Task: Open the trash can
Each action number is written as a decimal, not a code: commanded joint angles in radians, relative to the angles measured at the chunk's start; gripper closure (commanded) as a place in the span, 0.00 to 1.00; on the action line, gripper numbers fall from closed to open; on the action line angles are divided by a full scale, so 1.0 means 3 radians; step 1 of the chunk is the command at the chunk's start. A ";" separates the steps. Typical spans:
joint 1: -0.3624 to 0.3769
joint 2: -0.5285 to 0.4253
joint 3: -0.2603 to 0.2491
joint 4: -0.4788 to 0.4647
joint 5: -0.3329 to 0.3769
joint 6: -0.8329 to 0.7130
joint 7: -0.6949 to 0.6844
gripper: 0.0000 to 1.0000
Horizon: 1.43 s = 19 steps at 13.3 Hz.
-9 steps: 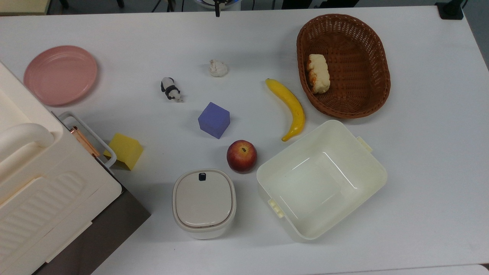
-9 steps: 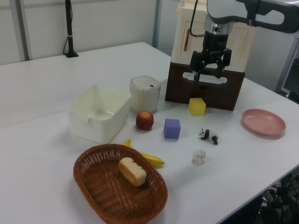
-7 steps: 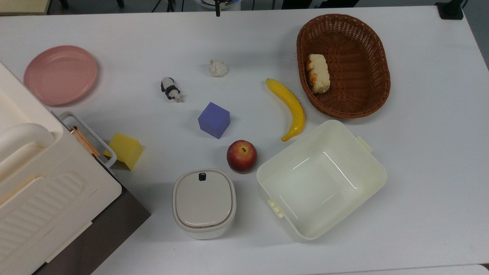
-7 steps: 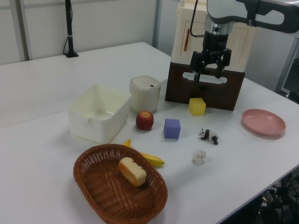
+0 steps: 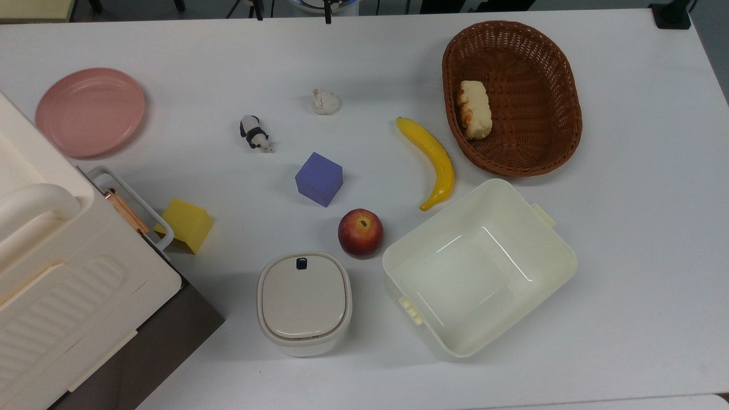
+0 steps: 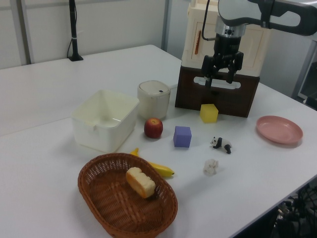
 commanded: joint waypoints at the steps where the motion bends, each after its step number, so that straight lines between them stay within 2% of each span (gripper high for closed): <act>1: 0.0003 -0.0001 -0.0029 0.0043 0.0049 -0.0089 -0.0072 0.00; 5: -0.0053 0.0004 -0.0070 0.0088 0.0075 -0.0216 -0.0123 0.00; 14: -0.0033 0.0025 0.0012 0.0037 0.0060 -0.0100 -0.0149 0.00; 15: -0.0028 0.0030 0.0007 0.0037 0.0055 0.0022 -0.0144 0.17; 16: -0.0038 0.0035 0.0012 0.0032 0.0060 0.0160 -0.0149 0.55; 18: -0.0033 0.0091 0.0012 0.0027 0.0080 0.0360 -0.0159 1.00; 19: -0.0028 0.0106 0.0012 0.0032 0.0080 0.0381 -0.0149 1.00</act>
